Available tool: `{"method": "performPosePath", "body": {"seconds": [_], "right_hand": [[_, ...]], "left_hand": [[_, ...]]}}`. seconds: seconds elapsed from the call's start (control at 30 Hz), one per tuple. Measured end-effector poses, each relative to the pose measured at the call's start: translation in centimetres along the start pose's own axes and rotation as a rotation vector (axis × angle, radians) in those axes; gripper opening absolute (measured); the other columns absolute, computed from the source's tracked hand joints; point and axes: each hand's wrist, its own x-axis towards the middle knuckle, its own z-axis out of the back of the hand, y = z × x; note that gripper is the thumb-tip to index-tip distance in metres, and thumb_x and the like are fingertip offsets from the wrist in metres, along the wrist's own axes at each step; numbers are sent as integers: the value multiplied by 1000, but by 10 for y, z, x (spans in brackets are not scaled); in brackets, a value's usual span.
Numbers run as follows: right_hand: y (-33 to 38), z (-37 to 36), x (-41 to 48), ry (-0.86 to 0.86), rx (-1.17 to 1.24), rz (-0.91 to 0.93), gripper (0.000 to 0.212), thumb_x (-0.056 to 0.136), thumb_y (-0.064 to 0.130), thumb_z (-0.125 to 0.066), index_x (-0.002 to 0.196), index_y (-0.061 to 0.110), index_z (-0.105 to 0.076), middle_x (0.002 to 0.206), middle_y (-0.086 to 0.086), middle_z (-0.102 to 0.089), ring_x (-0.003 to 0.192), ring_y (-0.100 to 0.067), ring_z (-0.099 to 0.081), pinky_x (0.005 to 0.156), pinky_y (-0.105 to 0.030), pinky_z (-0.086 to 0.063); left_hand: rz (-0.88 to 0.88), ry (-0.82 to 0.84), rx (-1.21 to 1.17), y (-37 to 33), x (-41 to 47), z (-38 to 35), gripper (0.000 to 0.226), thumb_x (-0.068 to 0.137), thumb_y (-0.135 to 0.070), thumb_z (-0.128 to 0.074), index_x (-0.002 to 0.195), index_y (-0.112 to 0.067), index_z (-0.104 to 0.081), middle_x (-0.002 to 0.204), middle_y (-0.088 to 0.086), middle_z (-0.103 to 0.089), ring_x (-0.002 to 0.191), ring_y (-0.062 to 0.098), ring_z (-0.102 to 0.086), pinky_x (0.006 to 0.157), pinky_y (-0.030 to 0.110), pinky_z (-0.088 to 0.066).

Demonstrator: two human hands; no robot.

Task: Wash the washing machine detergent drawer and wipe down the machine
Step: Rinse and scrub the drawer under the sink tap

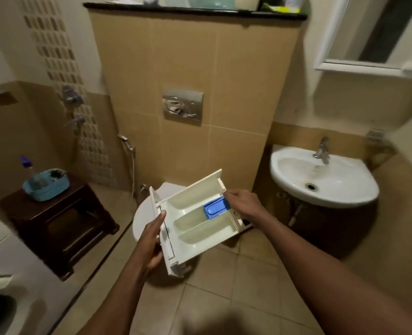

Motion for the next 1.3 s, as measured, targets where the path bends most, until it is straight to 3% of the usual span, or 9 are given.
{"method": "performPosePath", "body": {"seconds": [0.07,0.17,0.27,0.4,0.63,0.77,0.9,1.03,1.3], "right_hand": [[-27,32,-2,-46,1,-18,40,97,46,-45,121,22,-67,121,-4,-65,113,-24,-58,95,-35,-48],[-78,86,-6,-112,-23,-37,30,94,47,-48,92,24,-69,94,0,-68,92,-21,-62,74,-30,-45],[-117,128,-11,-137,-48,-63,31,94,43,-49,93,19,-69,89,-3,-70,86,-21,-63,65,-29,-41],[-158,172,-14,-170,-92,-97,32,95,41,-48,107,20,-69,100,-3,-70,94,-21,-62,71,-29,-41],[-218,225,1,-222,-54,-177,34,95,42,-49,66,24,-50,73,3,-55,79,-21,-54,57,-24,-34],[-241,250,19,-258,-78,-236,36,94,47,-48,67,24,-43,84,-2,-52,83,-21,-48,55,-23,-29],[-260,277,51,-268,-113,-288,40,95,50,-46,85,12,-55,99,-8,-62,99,-27,-55,72,-29,-36],[-275,304,94,-285,-136,-342,46,94,51,-46,104,9,-62,113,-10,-62,104,-27,-56,76,-29,-37],[-290,356,201,-291,-254,-424,46,97,42,-49,129,10,-53,132,-12,-54,122,-29,-49,98,-33,-39]], "left_hand": [[26,-58,131,9,8,-37,32,92,-47,-60,113,-26,-71,110,5,-74,109,31,-65,105,50,-44],[46,-17,257,33,19,-101,25,90,-45,-63,93,-22,-73,75,4,-59,66,18,-56,67,35,-46],[72,96,369,55,37,-148,45,89,-50,-63,116,-15,-59,75,4,-56,50,13,-57,49,25,-45],[104,185,455,85,64,-195,67,75,-63,-73,134,-40,-49,116,4,-72,99,32,-72,82,53,-58],[88,169,562,101,94,-277,78,70,-76,-62,139,-53,-33,119,1,-69,96,30,-72,76,52,-60],[112,209,594,101,120,-318,85,74,-80,-51,147,-57,-13,129,7,-62,86,27,-71,73,43,-59],[178,246,592,100,157,-352,85,66,-88,-46,141,-65,-14,138,18,-54,91,34,-66,56,37,-56],[127,278,607,96,207,-381,80,70,-84,-54,140,-58,-25,138,3,-51,104,40,-63,72,54,-60],[256,235,480,76,314,-440,99,58,-74,-73,141,-40,-30,132,16,-42,91,40,-62,70,64,-57]]}}
